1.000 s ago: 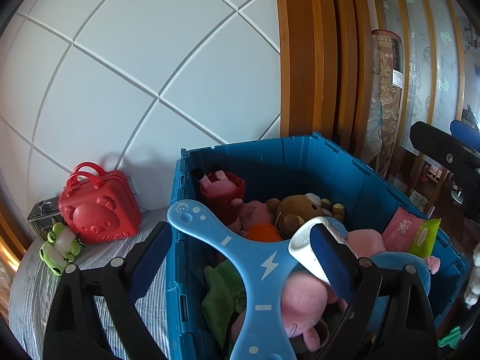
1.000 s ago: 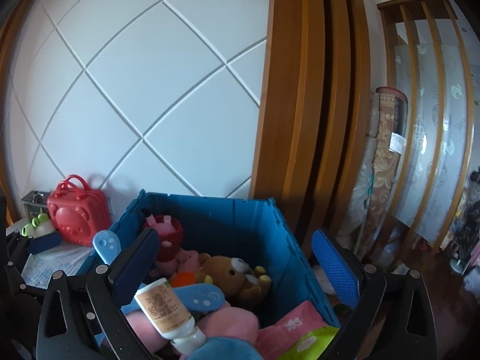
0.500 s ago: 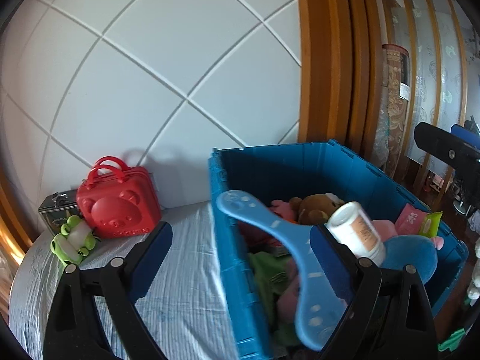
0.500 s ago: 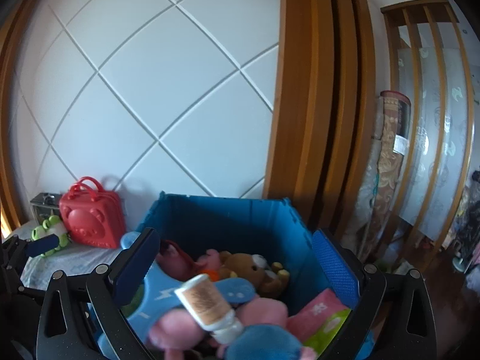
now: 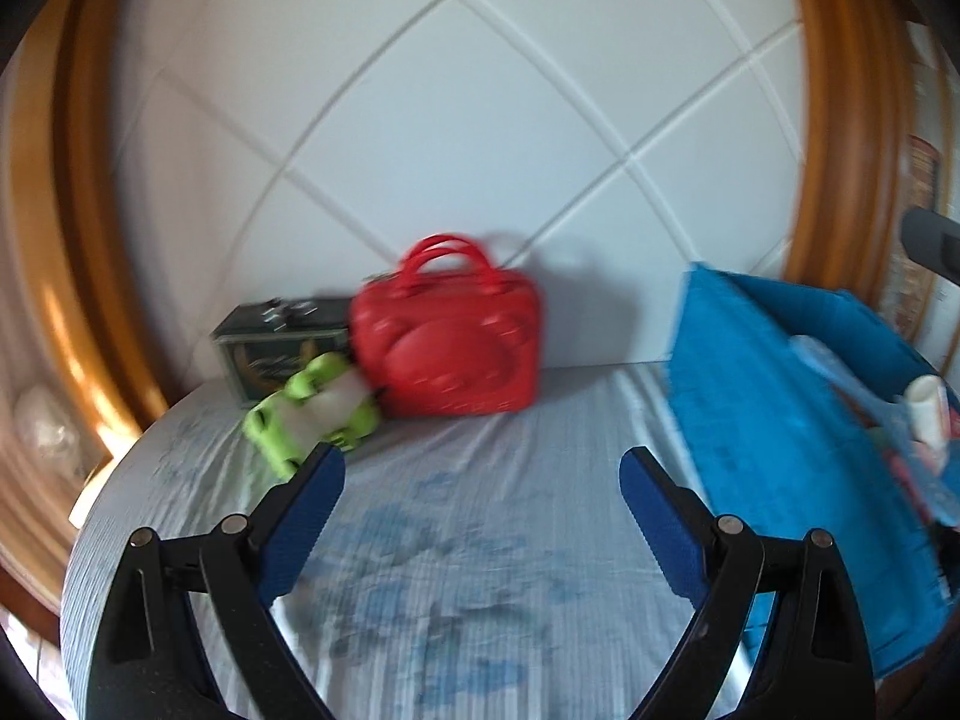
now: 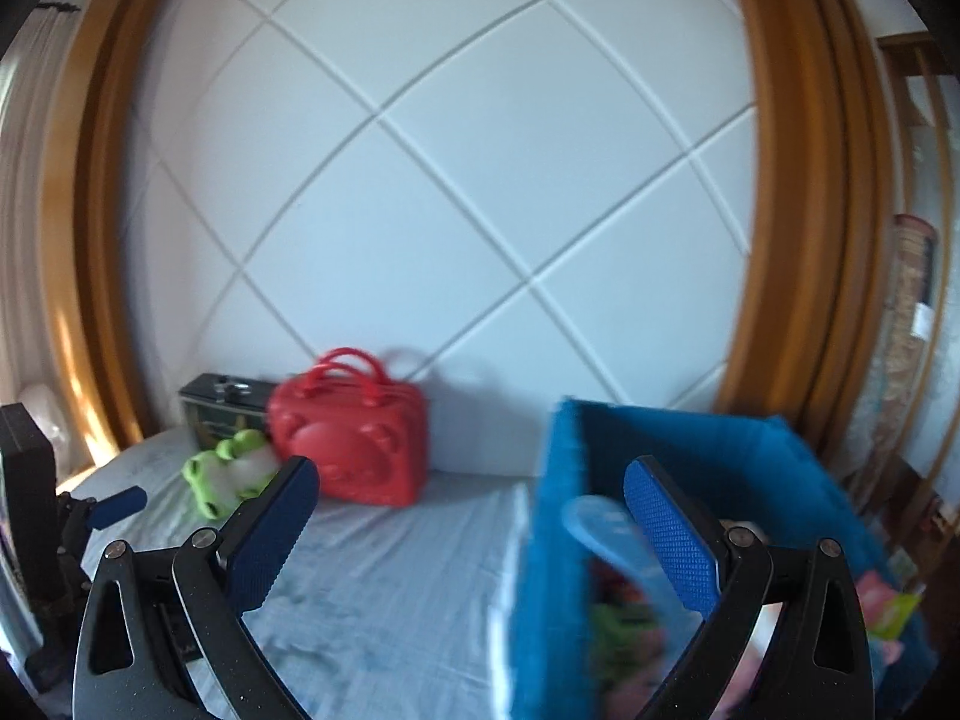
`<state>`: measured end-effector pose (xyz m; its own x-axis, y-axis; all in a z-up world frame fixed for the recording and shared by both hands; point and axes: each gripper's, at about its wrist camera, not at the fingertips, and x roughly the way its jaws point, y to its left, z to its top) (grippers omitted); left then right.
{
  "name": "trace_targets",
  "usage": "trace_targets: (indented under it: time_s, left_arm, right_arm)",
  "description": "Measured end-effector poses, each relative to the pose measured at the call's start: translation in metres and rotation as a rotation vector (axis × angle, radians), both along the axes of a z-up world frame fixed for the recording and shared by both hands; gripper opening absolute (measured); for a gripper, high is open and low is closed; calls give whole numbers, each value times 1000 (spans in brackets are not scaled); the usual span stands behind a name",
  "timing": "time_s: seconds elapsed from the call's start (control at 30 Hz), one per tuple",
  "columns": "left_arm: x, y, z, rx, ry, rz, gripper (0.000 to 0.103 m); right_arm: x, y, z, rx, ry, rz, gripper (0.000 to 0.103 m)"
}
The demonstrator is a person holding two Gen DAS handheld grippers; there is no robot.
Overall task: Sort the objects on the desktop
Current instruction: 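Move both grippers back toward the green frog plush on the bed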
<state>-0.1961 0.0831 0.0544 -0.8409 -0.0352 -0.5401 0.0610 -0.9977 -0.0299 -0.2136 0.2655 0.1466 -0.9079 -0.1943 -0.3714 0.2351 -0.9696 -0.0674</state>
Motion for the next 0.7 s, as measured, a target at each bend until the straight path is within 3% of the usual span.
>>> trace_targets:
  time_s: [0.3,0.53,0.7]
  left_arm:
    - [-18,-158,-47,16,-80,225,94]
    - [-65,-225,-96,44,-153,309,94]
    - [-112,-256,-145,107,-204,341,94]
  right_arm:
    - [-63,-127,-43,-66,-119,120,103]
    - [-129,-201,-97,-62,-174,204,103]
    - [-189,-254,-160,24,-252,267,103]
